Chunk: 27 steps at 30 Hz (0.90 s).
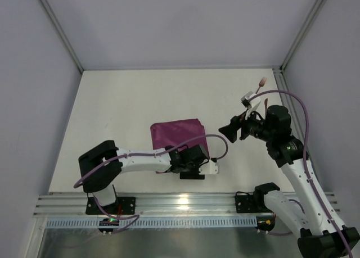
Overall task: Fold the napkin into a case and place the utensils inside
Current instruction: Pick up the lower triangle-folded napkin from the center of the board.
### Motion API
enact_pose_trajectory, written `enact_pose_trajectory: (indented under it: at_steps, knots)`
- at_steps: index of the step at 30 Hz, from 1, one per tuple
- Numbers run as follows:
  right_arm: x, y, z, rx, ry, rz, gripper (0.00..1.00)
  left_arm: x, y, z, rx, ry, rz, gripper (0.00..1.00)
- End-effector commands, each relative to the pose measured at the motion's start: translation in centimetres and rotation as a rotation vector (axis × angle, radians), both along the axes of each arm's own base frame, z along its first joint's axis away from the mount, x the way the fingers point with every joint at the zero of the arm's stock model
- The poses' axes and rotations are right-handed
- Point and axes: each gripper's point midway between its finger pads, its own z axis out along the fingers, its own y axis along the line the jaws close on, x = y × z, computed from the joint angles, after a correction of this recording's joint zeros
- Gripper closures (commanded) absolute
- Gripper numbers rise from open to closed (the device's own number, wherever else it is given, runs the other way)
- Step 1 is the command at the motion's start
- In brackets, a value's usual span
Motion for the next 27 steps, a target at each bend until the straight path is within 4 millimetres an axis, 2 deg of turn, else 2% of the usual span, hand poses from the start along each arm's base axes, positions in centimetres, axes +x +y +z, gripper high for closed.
enact_pose_trajectory:
  at_steps: [1,5,8,9,12,14,15,16,17,18,19,20,21,22,23,25,26,27]
  knots:
    - [0.8,-0.9,0.5,0.007,0.019,-0.043,0.25,0.2,0.3,-1.5,0.024,-0.011,0.021,0.37]
    - [1.2,-1.8,0.6,0.01,0.022,-0.074,0.25,0.6,0.9,-2.7,0.051,-0.035,0.037,0.45]
    - [1.2,-2.1,0.2,0.001,0.03,-0.08,0.25,0.7,1.3,-3.1,0.068,-0.04,0.042,0.55]
    - [1.2,-2.0,0.3,0.007,0.027,-0.074,0.25,0.7,1.5,-3.3,0.072,-0.039,0.043,0.61]
    - [1.2,-1.3,0.3,0.04,0.017,-0.035,0.25,0.6,1.7,-3.3,0.078,-0.04,0.042,0.69]
    - [0.9,-0.6,-0.5,0.069,0.024,0.005,0.25,0.8,1.9,-2.9,0.077,-0.051,0.044,0.77]
    - [1.3,-0.4,0.2,0.1,-0.006,0.002,0.25,0.8,2.0,-2.8,0.081,-0.056,0.044,0.87]
    - [1.5,-0.3,0.0,0.113,-0.014,0.003,0.25,0.9,2.1,-2.7,0.08,-0.062,0.04,0.92]
    - [1.4,-0.1,-1.2,0.127,0.005,0.002,0.25,0.9,2.0,-2.2,0.067,-0.067,0.04,0.98]
    - [2.0,0.1,-0.6,0.159,-0.033,0.001,0.25,0.7,2.1,-2.1,0.061,-0.058,0.032,1.0]
    - [1.8,0.4,-0.9,0.174,-0.04,0.018,0.25,0.6,2.3,-2.0,0.06,-0.054,0.027,1.0]
    - [1.7,0.5,-2.3,0.183,-0.02,0.023,0.25,0.4,2.3,-1.4,0.042,-0.046,0.02,1.0]
    - [2.0,0.7,-1.8,0.202,-0.057,0.032,0.25,-0.3,2.5,-1.3,0.041,-0.006,-0.005,1.0]
    - [2.0,0.8,-2.1,0.207,-0.06,0.034,0.25,-0.6,2.7,-1.0,0.032,0.02,-0.015,1.0]
    - [1.7,0.9,-3.2,0.212,-0.044,0.044,0.25,-0.4,3.1,-0.1,0.003,0.039,-0.009,1.0]
    - [1.4,1.2,-2.8,0.234,-0.084,0.067,0.26,-1.5,3.9,0.5,-0.011,0.129,-0.055,1.0]
    - [0.9,1.4,-3.8,0.24,-0.073,0.082,0.26,-1.1,4.8,0.7,-0.015,0.147,-0.043,1.0]
    - [0.7,1.5,-3.5,0.247,-0.106,0.093,0.27,-1.1,5.2,1.4,-0.032,0.156,-0.053,1.0]
